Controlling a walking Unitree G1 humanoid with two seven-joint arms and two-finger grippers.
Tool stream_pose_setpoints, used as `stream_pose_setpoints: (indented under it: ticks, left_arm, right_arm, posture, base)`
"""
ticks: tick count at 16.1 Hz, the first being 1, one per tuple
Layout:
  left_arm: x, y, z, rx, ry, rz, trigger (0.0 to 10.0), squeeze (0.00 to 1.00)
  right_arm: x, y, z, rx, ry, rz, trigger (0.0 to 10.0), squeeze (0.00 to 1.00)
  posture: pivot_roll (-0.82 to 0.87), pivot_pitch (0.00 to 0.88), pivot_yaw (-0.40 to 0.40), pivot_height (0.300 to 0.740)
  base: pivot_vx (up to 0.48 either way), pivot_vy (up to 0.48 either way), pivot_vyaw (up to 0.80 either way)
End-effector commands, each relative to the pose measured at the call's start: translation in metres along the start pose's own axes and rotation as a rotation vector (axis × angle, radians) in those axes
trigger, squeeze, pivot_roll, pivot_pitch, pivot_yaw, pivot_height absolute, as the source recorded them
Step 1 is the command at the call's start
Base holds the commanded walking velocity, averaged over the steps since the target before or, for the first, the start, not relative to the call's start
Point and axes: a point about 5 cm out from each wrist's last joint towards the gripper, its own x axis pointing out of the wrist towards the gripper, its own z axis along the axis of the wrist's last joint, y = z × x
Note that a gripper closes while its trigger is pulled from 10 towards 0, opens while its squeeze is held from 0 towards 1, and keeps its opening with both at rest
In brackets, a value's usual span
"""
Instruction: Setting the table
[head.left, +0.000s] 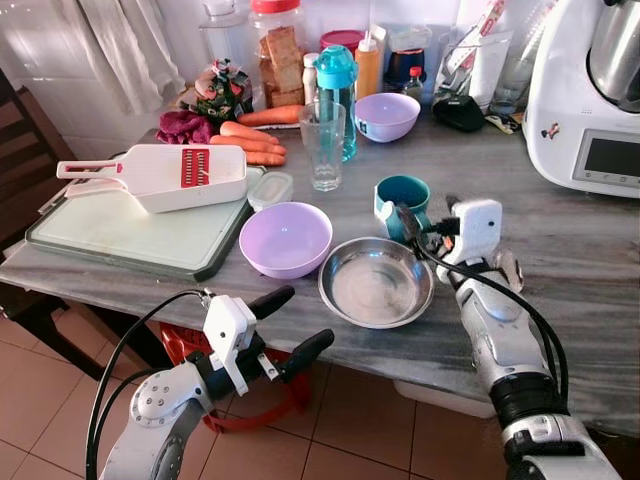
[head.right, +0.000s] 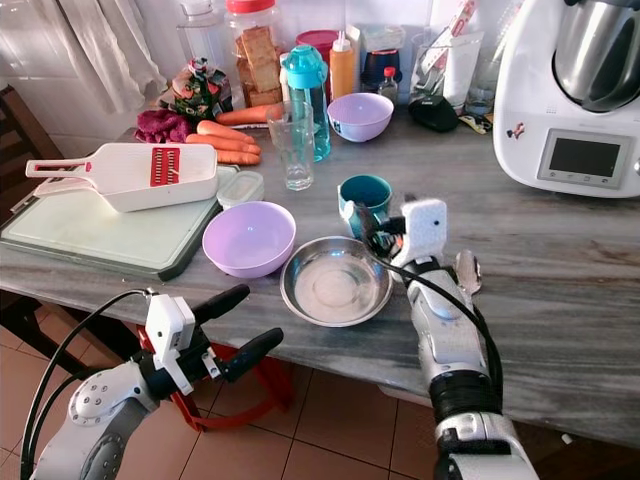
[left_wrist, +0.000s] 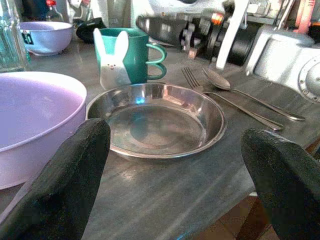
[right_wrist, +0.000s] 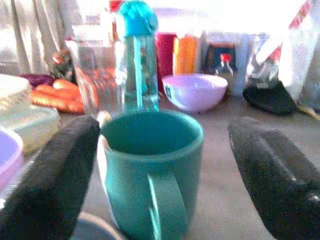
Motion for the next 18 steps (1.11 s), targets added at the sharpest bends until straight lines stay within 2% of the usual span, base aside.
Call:
stream_pose_setpoints:
  ticks: [1,5,6,8,10,13,15,16,17,18]
  left_arm:
    - [-0.002,0.004,0.002,0.026,-0.004,0.033,10.0,0.0]
    - [-0.001,0.004,0.001,0.019,-0.001,0.015,10.0,0.0]
    - [-0.002,0.006,0.001,0.026,-0.001,0.027,10.0,0.0]
    - [-0.005,0.017,-0.001,0.092,0.017,0.142,10.0,0.0]
    - [-0.006,0.025,0.0,0.123,0.004,0.22,10.0,0.0]
    - [0.002,0.044,0.003,0.199,0.012,0.404,10.0,0.0]
    - [0.006,0.054,0.005,0.242,0.023,0.496,10.0,0.0]
    - [0.007,0.062,0.008,0.273,0.022,0.606,10.0,0.0]
    - [0.007,0.066,0.009,0.307,0.014,0.671,10.0,0.0]
    - [0.006,0.068,0.006,0.309,0.025,0.717,10.0,0.0]
  right_arm:
    - [0.0,0.007,0.004,-0.007,-0.012,0.02,10.0,1.0]
    - [-0.011,0.006,0.012,-0.036,-0.038,0.019,10.0,1.0]
    - [-0.019,0.004,0.016,-0.036,-0.047,-0.007,10.0,1.0]
    - [-0.034,0.006,0.019,-0.021,-0.057,-0.052,10.0,1.0]
    - [-0.044,0.013,0.022,-0.028,-0.065,-0.056,10.0,1.0]
    - [-0.068,0.016,0.024,0.006,-0.027,-0.057,10.0,1.0]
    - [-0.076,0.016,0.024,-0.002,-0.007,-0.062,10.0,1.0]
    - [-0.081,0.016,0.024,-0.001,0.01,-0.085,10.0,0.69]
    - [-0.083,0.017,0.024,0.008,0.021,-0.098,10.0,0.3]
    - [-0.085,0.019,0.023,0.025,0.032,-0.111,10.0,0.0]
  posture:
    - [0.05,0.024,0.092,0.74]
    - [0.05,0.021,0.094,0.74]
    - [0.05,0.019,0.096,0.74]
    - [0.05,0.015,0.1,0.74]
    - [0.04,0.01,0.103,0.74]
    - [0.03,0.0,0.105,0.74]
    - [0.03,0.0,0.106,0.74]
    - [0.02,0.0,0.106,0.74]
    - [0.02,0.0,0.106,0.74]
    - [0.02,0.0,0.106,0.74]
  base:
    - [0.0,0.0,0.0]
    - [0.0,0.0,0.0]
    - [0.0,0.0,0.0]
    - [0.0,0.0,0.0]
    - [0.0,0.0,0.0]
    - [0.0,0.0,0.0]
    - [0.0,0.0,0.0]
    - [0.0,0.0,0.0]
    - [0.0,0.0,0.0]
    - [0.0,0.0,0.0]
